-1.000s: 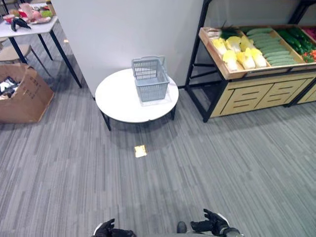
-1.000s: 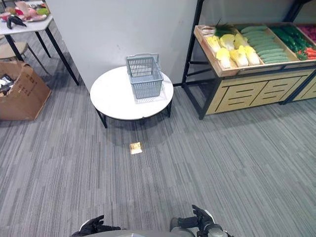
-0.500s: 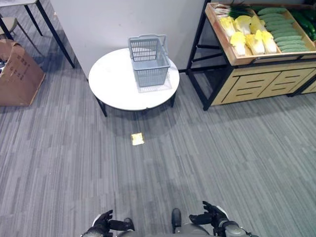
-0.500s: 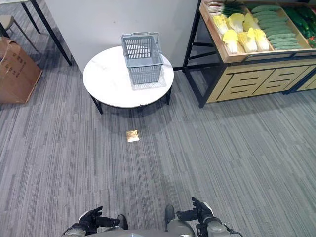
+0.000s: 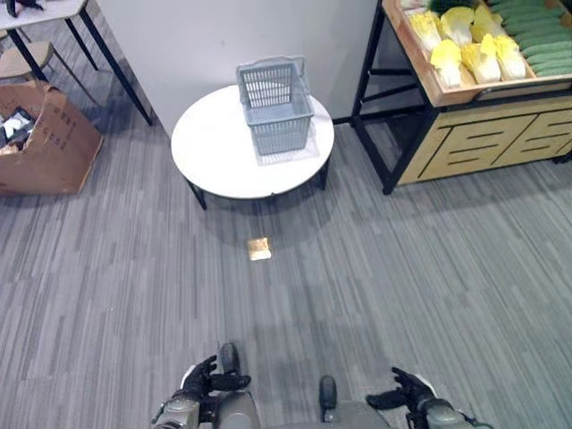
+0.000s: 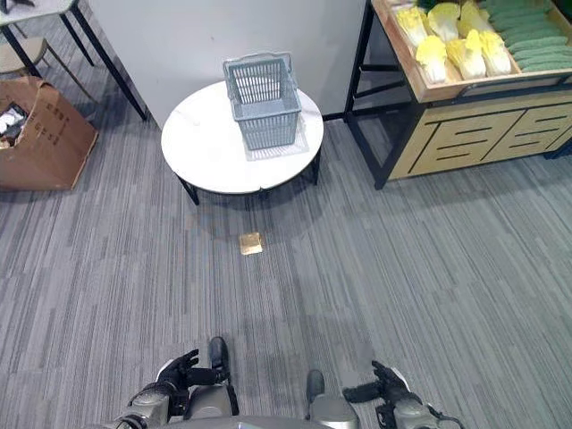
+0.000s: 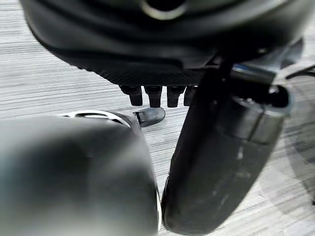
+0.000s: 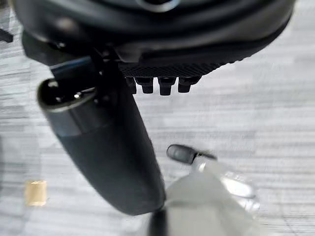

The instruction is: Get the vegetables into the basket

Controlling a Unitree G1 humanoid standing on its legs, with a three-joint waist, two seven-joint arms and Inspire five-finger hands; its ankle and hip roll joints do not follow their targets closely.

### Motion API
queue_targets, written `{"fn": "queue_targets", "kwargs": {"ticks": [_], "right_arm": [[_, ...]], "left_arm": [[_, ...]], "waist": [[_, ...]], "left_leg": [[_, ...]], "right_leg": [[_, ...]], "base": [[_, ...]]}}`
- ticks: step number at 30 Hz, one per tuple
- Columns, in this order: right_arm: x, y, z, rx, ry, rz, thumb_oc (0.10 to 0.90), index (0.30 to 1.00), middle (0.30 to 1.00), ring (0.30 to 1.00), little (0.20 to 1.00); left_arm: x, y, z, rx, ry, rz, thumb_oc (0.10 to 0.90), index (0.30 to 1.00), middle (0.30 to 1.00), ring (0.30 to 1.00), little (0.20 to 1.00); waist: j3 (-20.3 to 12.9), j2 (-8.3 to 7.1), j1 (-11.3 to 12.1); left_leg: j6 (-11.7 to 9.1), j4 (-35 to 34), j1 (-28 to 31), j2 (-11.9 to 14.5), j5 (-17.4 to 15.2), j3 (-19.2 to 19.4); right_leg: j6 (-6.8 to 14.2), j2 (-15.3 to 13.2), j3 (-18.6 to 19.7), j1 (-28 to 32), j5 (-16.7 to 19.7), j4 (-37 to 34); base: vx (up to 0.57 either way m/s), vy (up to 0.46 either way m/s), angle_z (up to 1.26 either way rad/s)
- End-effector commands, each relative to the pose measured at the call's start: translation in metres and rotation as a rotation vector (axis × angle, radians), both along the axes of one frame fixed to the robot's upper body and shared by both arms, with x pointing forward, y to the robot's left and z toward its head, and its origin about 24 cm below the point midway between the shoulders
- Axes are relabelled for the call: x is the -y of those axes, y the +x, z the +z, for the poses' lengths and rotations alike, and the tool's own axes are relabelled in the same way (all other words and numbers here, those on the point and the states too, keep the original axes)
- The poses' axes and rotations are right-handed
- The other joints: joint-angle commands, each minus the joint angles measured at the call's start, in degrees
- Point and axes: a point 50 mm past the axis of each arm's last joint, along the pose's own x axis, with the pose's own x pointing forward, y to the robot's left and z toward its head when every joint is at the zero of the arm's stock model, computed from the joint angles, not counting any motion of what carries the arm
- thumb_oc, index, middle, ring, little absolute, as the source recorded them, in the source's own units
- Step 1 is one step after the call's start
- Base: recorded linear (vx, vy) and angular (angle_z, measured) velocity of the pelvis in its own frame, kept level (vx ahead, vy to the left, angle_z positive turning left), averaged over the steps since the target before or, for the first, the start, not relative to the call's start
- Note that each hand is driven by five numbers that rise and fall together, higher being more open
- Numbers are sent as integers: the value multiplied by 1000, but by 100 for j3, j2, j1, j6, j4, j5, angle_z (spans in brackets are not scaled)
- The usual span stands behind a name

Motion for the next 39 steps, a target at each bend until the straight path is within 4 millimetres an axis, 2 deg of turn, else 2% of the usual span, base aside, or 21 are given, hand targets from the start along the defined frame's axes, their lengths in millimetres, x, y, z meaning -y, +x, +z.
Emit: {"fn": "queue_targets", "kwargs": {"ticks": [1, 3, 6, 7, 9, 10, 11, 14, 16, 17, 19, 21, 22, 27, 29, 31, 35, 36, 37, 38, 39], "right_arm": [[-3, -25, -5, -64, 4, 55, 900, 1000, 1000, 1000, 1000], [-3, -27, -6, -72, 4, 56, 900, 1000, 1000, 1000, 1000], [-5, -29, -7, -85, 9, 63, 900, 1000, 1000, 1000, 1000], [-7, -25, -6, -79, 7, 75, 900, 1000, 1000, 1000, 1000], [-8, -22, -6, -70, 7, 76, 900, 1000, 1000, 1000, 1000], [-10, -13, -5, -42, 11, 80, 900, 1000, 1000, 1000, 1000], [-10, -8, -4, -33, 6, 89, 900, 1000, 1000, 1000, 1000], [-11, 2, -2, -1, 5, 105, 900, 1000, 1000, 1000, 1000], [-13, 8, -1, 21, 8, 108, 900, 1000, 1000, 1000, 1000], [-13, 8, -1, 21, 8, 107, 900, 1000, 1000, 1000, 1000], [-13, 11, 0, 31, 7, 100, 900, 1000, 1000, 1000, 1000], [-13, 12, 0, 33, 6, 95, 900, 1000, 1000, 1000, 1000], [-15, 14, 0, 48, 12, 74, 900, 1000, 1000, 1000, 1000], [-16, 17, 1, 65, 19, 68, 900, 1000, 1000, 1000, 1000], [-16, 14, 0, 59, 25, 62, 900, 1000, 1000, 1000, 1000], [-14, 11, 0, 53, 25, 58, 900, 1000, 1000, 1000, 1000], [-3, 14, 4, 58, 0, 70, 900, 1000, 1000, 1000, 1000], [2, 18, 8, 76, -16, 78, 900, 1000, 1000, 1000, 1000], [4, 21, 9, 87, -21, 74, 900, 1000, 1000, 1000, 1000], [4, 21, 9, 87, -21, 74, 900, 1000, 1000, 1000, 1000], [7, 24, 11, 102, -27, 68, 900, 1000, 1000, 1000, 1000]], "left_arm": [[-6, -35, -8, -86, 35, -39, 900, 1000, 1000, 1000, 1000], [-7, -32, -7, -83, 42, -59, 900, 1000, 1000, 1000, 1000], [-8, -26, -5, -61, 47, -91, 900, 1000, 1000, 1000, 1000], [-9, -21, -3, -44, 47, -105, 900, 1000, 1000, 1000, 1000], [-10, -19, -2, -39, 54, -112, 900, 1000, 1000, 1000, 1000], [-11, -14, -1, -27, 60, -119, 900, 1000, 1000, 1000, 1000], [-12, -11, 0, -18, 66, -121, 900, 1000, 1000, 1000, 1000], [-13, -6, 2, -6, 69, -125, 900, 1000, 1000, 1000, 1000], [-16, -5, 3, 1, 72, -114, 900, 1000, 1000, 1000, 1000], [-16, -5, 3, 1, 71, -114, 900, 1000, 1000, 1000, 1000], [-21, -5, 4, 1, 76, -85, 900, 1000, 1000, 1000, 1000], [-23, -6, 4, -1, 79, -78, 900, 1000, 1000, 1000, 1000], [-24, -8, 4, -4, 83, -61, 900, 1000, 1000, 1000, 1000], [-17, -8, 2, -6, 77, -72, 900, 1000, 1000, 1000, 1000], [-15, -12, 1, -15, 67, -65, 900, 1000, 1000, 1000, 1000], [-13, -17, -1, -29, 58, -58, 900, 1000, 1000, 1000, 1000], [-7, -20, -4, -43, 37, -55, 900, 1000, 1000, 1000, 1000], [-3, -19, -4, -41, 25, -59, 900, 1000, 1000, 1000, 1000], [-3, -18, -4, -37, 21, -56, 900, 1000, 1000, 1000, 1000], [-3, -18, -4, -37, 20, -56, 900, 1000, 1000, 1000, 1000], [-1, -15, -3, -27, 19, -58, 900, 1000, 1000, 1000, 1000]], "waist": [[-363, -137, -31], [-400, -186, -54], [-436, -339, -54], [-426, -416, -35], [-422, -447, -24], [-360, -491, -24], [-316, -487, -11], [-235, -417, 6], [-166, -393, -5], [-181, -381, 5], [-131, -373, -7], [-118, -355, -26], [-52, -332, -57], [143, -343, -290], [168, -327, -367], [107, -314, -364], [-15, -111, -406], [-28, -18, -423], [-13, 7, -423], [-13, 10, -428], [24, 15, -423]], "left_leg": [[134, 160, -126, -107, 391, 196], [200, 194, -33, -241, 329, 348], [436, 364, 26, -520, 43, 536], [576, 519, -35, -691, -150, 576], [634, 576, -62, -758, -244, 608], [760, 637, -35, -904, -421, 656], [807, 621, -6, -922, -461, 671], [898, 576, 84, -958, -547, 715], [974, 476, 331, -1066, -676, 752], [970, 483, 310, -1047, -674, 758], [918, 228, 661, -1078, -760, 877], [896, 208, 711, -1064, -774, 873], [823, 189, 874, -1039, -862, 871], [678, 542, 1212, -1072, -1269, 593], [638, 629, 1400, -1080, -1418, 443], [572, 629, 1566, -1089, -1491, 320], [393, 607, 1626, -838, -1247, 117], [278, 817, 1552, -676, -1039, 23], [219, 985, 1475, -625, -897, -22], [215, 991, 1470, -619, -899, -29], [154, 1290, 1351, -561, -691, -85]], "right_leg": [[637, -415, 154, 280, -389, 857], [727, -571, 210, 199, -253, 989], [886, -850, 384, 111, 297, 1147], [955, -991, 495, -9, 686, 1281], [989, -1047, 531, -77, 847, 1354], [1040, -1132, 557, -272, 1181, 1687], [1033, -1127, 526, -466, 1331, 1879], [989, -1074, 339, -681, 1468, 2322], [973, -1141, 19, -854, 1447, 2581], [967, -1124, 24, -872, 1465, 2567], [902, -1087, -478, -1227, 1139, 2155], [906, -1041, -556, -1290, 1017, 2012], [909, -974, -760, -1546, 799, 1532], [1088, -1122, -586, -2037, 1335, 467], [1142, -1175, -441, -2171, 1427, 483], [1101, -1164, -444, -2072, 1489, 543], [925, -980, -654, -1978, 1286, 773], [813, -880, -750, -1968, 1083, 930], [754, -834, -781, -1936, 1003, 965], [751, -831, -788, -1935, 1001, 966], [667, -782, -803, -1899, 914, 1027]], "base": [[182, 208, -57], [210, 267, -40], [199, 280, -26], [194, 313, -28], [126, 242, -16], [90, 224, -21], [86, 221, -26], [63, 194, -12], [93, 190, -2], [138, 139, -20], [181, 92, -34], [138, -5, -17], [195, -49, 0], [251, -116, 8], [284, -167, 52], [233, -198, 66], [199, -265, 57], [229, -334, 28], [165, -252, 22], [90, -161, 15], [125, -250, 8]]}}
